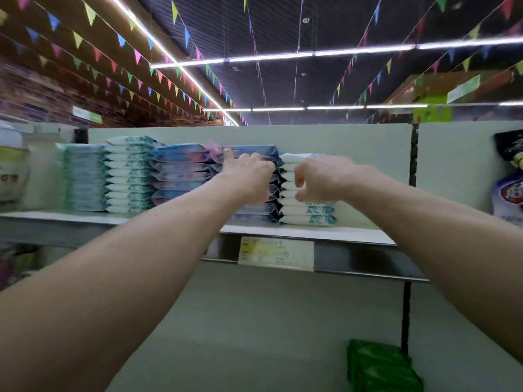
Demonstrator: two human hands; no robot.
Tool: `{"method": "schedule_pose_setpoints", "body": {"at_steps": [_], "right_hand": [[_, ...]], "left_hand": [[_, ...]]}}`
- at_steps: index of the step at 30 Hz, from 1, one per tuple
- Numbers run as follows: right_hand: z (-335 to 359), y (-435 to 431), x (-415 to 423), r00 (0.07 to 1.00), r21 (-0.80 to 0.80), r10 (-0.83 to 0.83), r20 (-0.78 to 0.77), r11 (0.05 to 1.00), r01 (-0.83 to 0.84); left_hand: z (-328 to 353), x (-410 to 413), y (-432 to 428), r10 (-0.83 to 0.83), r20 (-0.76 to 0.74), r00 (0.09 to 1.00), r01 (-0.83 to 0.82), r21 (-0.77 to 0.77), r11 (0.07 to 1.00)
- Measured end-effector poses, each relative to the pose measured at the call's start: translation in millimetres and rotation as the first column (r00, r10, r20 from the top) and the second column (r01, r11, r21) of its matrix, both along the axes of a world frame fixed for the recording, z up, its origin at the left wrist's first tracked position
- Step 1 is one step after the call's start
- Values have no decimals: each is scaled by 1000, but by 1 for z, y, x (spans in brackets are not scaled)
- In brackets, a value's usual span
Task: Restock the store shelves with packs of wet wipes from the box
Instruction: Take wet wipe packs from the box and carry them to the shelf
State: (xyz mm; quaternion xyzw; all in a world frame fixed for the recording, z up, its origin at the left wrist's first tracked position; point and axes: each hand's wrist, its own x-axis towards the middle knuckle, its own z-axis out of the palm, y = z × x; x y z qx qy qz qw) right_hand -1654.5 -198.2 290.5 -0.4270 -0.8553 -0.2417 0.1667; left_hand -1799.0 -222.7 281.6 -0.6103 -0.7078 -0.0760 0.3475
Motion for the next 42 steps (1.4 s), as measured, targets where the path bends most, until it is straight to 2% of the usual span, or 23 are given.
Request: {"method": "schedule_pose_setpoints", "body": {"at_steps": [5, 10, 15, 19, 24, 28, 31, 37, 42], "right_hand": [[2, -31, -26, 994, 35, 106, -8, 994, -105], [2, -62, -63, 962, 41, 274, -14, 961, -273], [2, -85, -93, 899, 54, 439, 3, 897, -438], [-3, -101, -110, 817, 47, 575, 28, 816, -576], [-23, -139, -128, 657, 36, 754, 19, 656, -754], [-42, -193, -144, 501, -21, 865, -17, 501, -865], [-55, -242, -148, 372, -74, 928, -5, 371, -926], [-88, -351, -140, 102, -134, 994, 33, 106, -985], [-127, -443, -113, -84, -221, 994, 71, -67, -973]], "left_hand": [[0, -16, -48, 68, 33, 997, -69, 8, 998], [-2, -35, -93, 249, 39, 968, -248, -24, 969], [-3, -47, -135, 434, 33, 900, -432, -41, 901], [-10, -49, -167, 572, 92, 815, -573, -20, 819], [-33, -44, -219, 724, 148, 674, -725, -51, 686], [-50, -35, -281, 844, 119, 523, -843, -78, 533], [-63, -20, -332, 898, 153, 412, -894, -124, 431], [-95, 27, -434, 976, 161, 146, -955, -234, 181], [-128, 72, -521, 986, 151, -68, -953, -303, -20]]}}
